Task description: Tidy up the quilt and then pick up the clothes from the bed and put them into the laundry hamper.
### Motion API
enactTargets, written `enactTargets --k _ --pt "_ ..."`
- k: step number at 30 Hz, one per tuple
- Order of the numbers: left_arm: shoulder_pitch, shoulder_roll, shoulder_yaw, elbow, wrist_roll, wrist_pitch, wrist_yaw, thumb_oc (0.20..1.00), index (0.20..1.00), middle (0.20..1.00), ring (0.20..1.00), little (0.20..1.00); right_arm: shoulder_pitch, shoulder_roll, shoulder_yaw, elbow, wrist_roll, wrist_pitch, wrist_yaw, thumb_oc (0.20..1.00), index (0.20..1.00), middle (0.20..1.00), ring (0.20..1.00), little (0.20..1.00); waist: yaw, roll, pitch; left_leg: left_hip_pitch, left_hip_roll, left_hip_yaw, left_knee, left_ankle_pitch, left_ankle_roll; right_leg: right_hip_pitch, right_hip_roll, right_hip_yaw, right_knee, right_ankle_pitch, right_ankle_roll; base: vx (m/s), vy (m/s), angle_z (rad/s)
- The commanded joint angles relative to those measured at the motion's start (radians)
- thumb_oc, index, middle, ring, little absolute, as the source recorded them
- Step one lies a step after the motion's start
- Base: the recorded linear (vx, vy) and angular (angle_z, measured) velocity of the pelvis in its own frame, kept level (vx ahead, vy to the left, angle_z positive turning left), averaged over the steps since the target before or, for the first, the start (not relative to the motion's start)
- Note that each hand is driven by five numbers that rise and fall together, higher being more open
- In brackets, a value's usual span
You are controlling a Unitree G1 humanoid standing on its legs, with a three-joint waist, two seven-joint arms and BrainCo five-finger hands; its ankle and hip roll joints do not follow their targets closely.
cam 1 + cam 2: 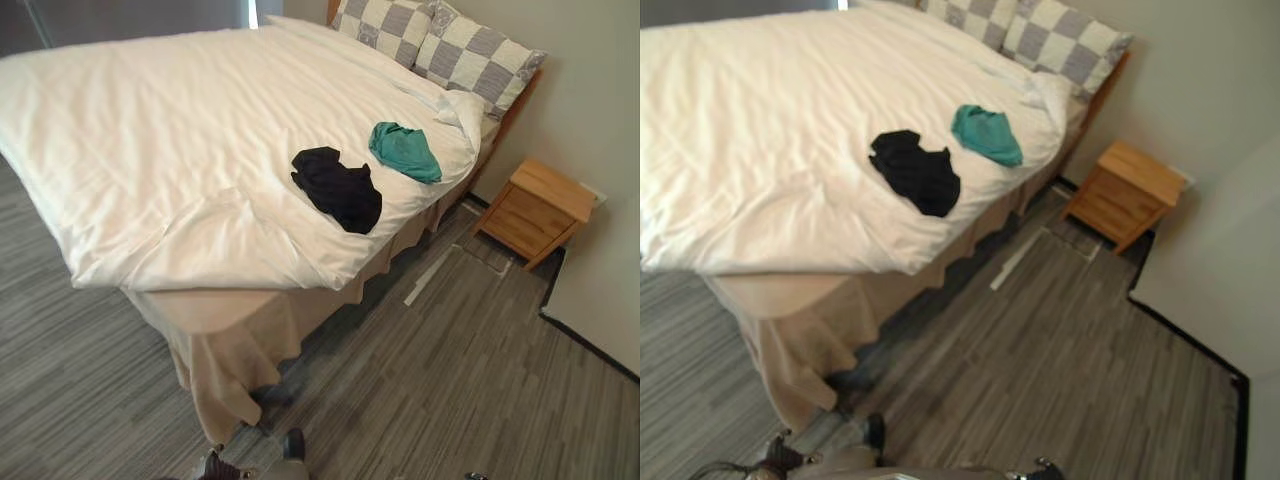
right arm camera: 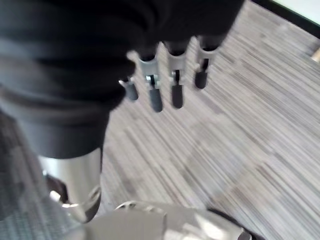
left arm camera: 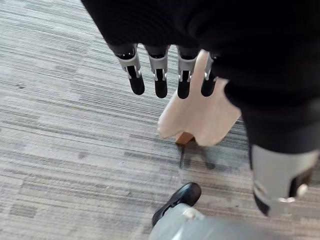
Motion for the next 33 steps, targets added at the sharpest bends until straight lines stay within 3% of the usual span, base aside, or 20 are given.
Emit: enactTargets --k 1,2,3,4,6,9,11,12,13,14,16,17,18,22,23,24,25,26,30,33 --pt "-0.038 0.002 0.038 -0.052 -0.032 -0.005 0.023 1.0 1.0 1.0 1.0 1.0 -0.112 -0.025 -0.002 -0.006 -0.043 -0.001 0.006 1.0 1.0 1.0 1.0 1.0 0.035 0.039 0.115 0.156 0.054 -0.024 0.048 -0.188 -0.083 -0.027 -0.158 0.102 -0.353 0.168 0.137 0.38 -0.267 1.3" --pt "-0.047 0.006 0.03 -0.049 -0.027 -0.011 0.028 1.0 1.0 1.0 1.0 1.0 -0.116 -0.026 0.0 -0.001 -0.033 0.004 0.007 1.0 1.0 1.0 1.0 1.0 0.017 0.033 0.115 0.174 0.049 -0.076 0.045 -0.206 -0.095 -0.022 -0.158 0.233 -0.477 0.162 0.131 0.28 -0.198 1.39" --pt "-0.048 0.006 0.03 -0.049 -0.027 -0.011 0.028 1.0 1.0 1.0 1.0 1.0 -0.117 -0.025 0.0 -0.001 -0.033 0.004 0.007 1.0 1.0 1.0 1.0 1.0 0.015 0.033 0.115 0.174 0.049 -0.078 0.045 -0.204 -0.094 -0.018 -0.159 0.231 -0.484 0.167 0.131 0.32 -0.266 1.54" --pt "-0.054 0.01 0.024 -0.04 -0.028 -0.015 0.033 1.0 1.0 1.0 1.0 1.0 -0.113 -0.026 -0.002 0.005 -0.022 0.006 0.007 1.0 1.0 1.0 1.0 1.0 0.003 0.029 0.111 0.181 0.051 -0.139 0.042 -0.217 -0.102 -0.019 -0.161 0.348 -0.529 0.175 0.134 0.19 -0.201 2.14" --pt "-0.053 0.015 0.029 -0.023 -0.024 -0.014 0.022 1.0 1.0 1.0 1.0 1.0 -0.105 -0.032 -0.01 0.022 -0.012 0.015 0.021 1.0 1.0 1.0 1.0 1.0 -0.002 0.019 0.097 0.173 0.056 -0.19 0.045 -0.225 -0.118 -0.003 -0.178 0.45 -0.57 0.182 0.139 0.2 -0.251 2.4" --pt "-0.003 0.023 0.092 0.016 -0.082 -0.016 0.025 1.0 1.0 1.0 1.0 1.0 -0.107 -0.034 -0.008 0.03 -0.02 0.017 0.032 1.0 1.0 1.0 1.0 1.0 0.012 0.021 0.069 0.188 0.111 -0.243 0.026 -0.21 -0.155 0.028 -0.173 0.382 -0.578 0.17 0.13 0.19 -0.343 1.41" --pt "0.01 0.02 0.104 0.017 -0.098 -0.018 0.022 1.0 1.0 1.0 1.0 1.0 -0.112 -0.039 -0.008 0.03 -0.021 0.014 0.03 1.0 1.0 1.0 1.0 1.0 0.018 0.026 0.068 0.18 0.127 -0.262 0.024 -0.199 -0.165 0.041 -0.16 0.374 -0.591 0.162 0.12 0.08 -0.292 0.56" --pt "0.031 0.014 0.133 0.023 -0.123 -0.02 0.019 1.0 1.0 1.0 1.0 1.0 -0.116 -0.047 -0.008 0.034 -0.028 0.013 0.032 1.0 1.0 1.0 1.0 1.0 0.035 0.04 0.067 0.162 0.158 -0.285 0.009 -0.171 -0.194 0.069 -0.147 0.332 -0.627 0.142 0.106 0.06 -0.293 0.53" --pt "0.032 0.014 0.133 0.023 -0.123 -0.02 0.019 1.0 1.0 1.0 1.0 1.0 -0.116 -0.047 -0.008 0.035 -0.028 0.013 0.032 1.0 1.0 1.0 1.0 1.0 0.032 0.041 0.067 0.163 0.16 -0.288 0.007 -0.17 -0.195 0.072 -0.146 0.328 -0.629 0.142 0.105 -0.05 -0.303 0.73" --pt "0.034 0.011 0.155 0.021 -0.159 -0.022 0.024 1.0 1.0 1.0 1.0 1.0 -0.121 -0.063 -0.019 0.039 -0.021 0.009 0.023 1.0 1.0 1.0 1.0 1.0 0.045 0.056 0.084 0.123 0.178 -0.291 -0.001 -0.124 -0.219 0.086 -0.14 0.28 -0.646 0.126 0.093 -0.13 -0.139 0.68" --pt "0.03 0.005 0.162 0.018 -0.177 -0.02 0.029 1.0 1.0 1.0 1.0 1.0 -0.126 -0.073 -0.025 0.042 -0.018 0.009 0.018 1.0 1.0 1.0 1.0 1.0 0.038 0.059 0.096 0.087 0.177 -0.273 0.01 -0.107 -0.215 0.092 -0.151 0.245 -0.651 0.124 0.092 -0.17 -0.106 0.98" --pt "0.027 0.007 0.203 0.006 -0.222 -0.032 0.041 1.0 1.0 1.0 1.0 1.0 -0.125 -0.08 -0.04 0.05 -0.015 0.012 0.009 1.0 1.0 1.0 1.0 1.0 0.025 0.056 0.117 0.057 0.18 -0.112 0.053 -0.118 -0.192 0.091 -0.173 0.184 -0.652 0.127 0.087 -0.25 -0.102 1.43" --pt "0.032 0.014 0.232 -0.007 -0.25 -0.042 0.05 1.0 1.0 1.0 1.0 1.0 -0.124 -0.078 -0.05 0.058 -0.009 0.009 0.001 1.0 1.0 1.0 1.0 1.0 0.019 0.052 0.116 0.059 0.165 -0.056 0.095 -0.15 -0.185 0.082 -0.176 0.164 -0.655 0.132 0.084 -0.24 -0.099 1.45" --pt "0.05 0.04 0.306 -0.105 -0.355 -0.086 0.091 1.0 1.0 1.0 1.0 1.0 -0.111 -0.077 -0.085 0.082 0.004 0.005 -0.023 1.0 1.0 1.0 1.0 1.0 -0.001 0.074 0.102 0.091 0.149 0.026 0.095 -0.174 -0.182 0.083 -0.17 0.132 -0.664 0.135 0.08 -0.06 0.023 0.18" --pt "0.064 0.093 0.329 -0.273 -0.364 -0.117 0.14 1.0 1.0 1.0 1.0 1.0 -0.098 -0.072 -0.095 0.083 -0.002 -0.001 -0.039 1.0 1.0 1.0 1.0 1.0 -0.006 0.084 0.092 0.101 0.14 0.009 0.082 -0.168 -0.184 0.092 -0.167 0.135 -0.67 0.141 0.081 0.05 0.033 0.26" --pt "0.065 0.093 0.329 -0.273 -0.364 -0.117 0.14 1.0 1.0 1.0 1.0 1.0 -0.098 -0.072 -0.094 0.082 -0.002 -0.001 -0.039 1.0 1.0 1.0 1.0 1.0 -0.006 0.084 0.092 0.102 0.14 0.009 0.082 -0.168 -0.184 0.092 -0.167 0.135 -0.67 0.141 0.081 0.09 0.052 0.16" --pt "0.056 0.186 0.346 -0.469 -0.309 -0.146 0.174 1.0 1.0 1.0 1.0 1.0 -0.062 -0.065 -0.11 0.07 -0.011 -0.009 -0.038 1.0 1.0 1.0 1.0 1.0 -0.016 0.09 0.085 0.121 0.152 0.022 0.05 -0.158 -0.187 0.104 -0.174 0.12 -0.676 0.147 0.085 0.04 0.018 0.01" --pt "0.061 0.186 0.348 -0.476 -0.307 -0.142 0.174 1.0 1.0 1.0 1.0 1.0 -0.061 -0.064 -0.109 0.069 -0.011 -0.008 -0.038 1.0 1.0 1.0 1.0 1.0 -0.015 0.088 0.086 0.126 0.152 0.023 0.048 -0.158 -0.187 0.106 -0.173 0.121 -0.677 0.147 0.086 0.06 0.022 0.3" --pt "0.054 0.323 0.388 -0.859 -0.152 -0.182 0.219 1.0 1.0 1.0 1.0 1.0 -0.018 -0.056 -0.111 0.074 -0.013 -0.024 -0.016 1.0 1.0 1.0 1.0 1.0 -0.022 0.096 0.075 0.173 0.158 0.029 0.005 -0.158 -0.188 0.129 -0.177 0.124 -0.686 0.149 0.097 0.04 0.011 0.1" --pt "0.01 0.387 0.371 -1.092 -0.045 -0.205 0.198 1.0 1.0 1.0 1.0 1.0 -0.01 -0.056 -0.106 0.102 -0.028 -0.019 0.014 1.0 1.0 1.0 1.0 1.0 -0.036 0.101 0.07 0.195 0.156 0.039 -0.01 -0.163 -0.188 0.132 -0.18 0.133 -0.688 0.148 0.105 0.02 0.019 -0.29"
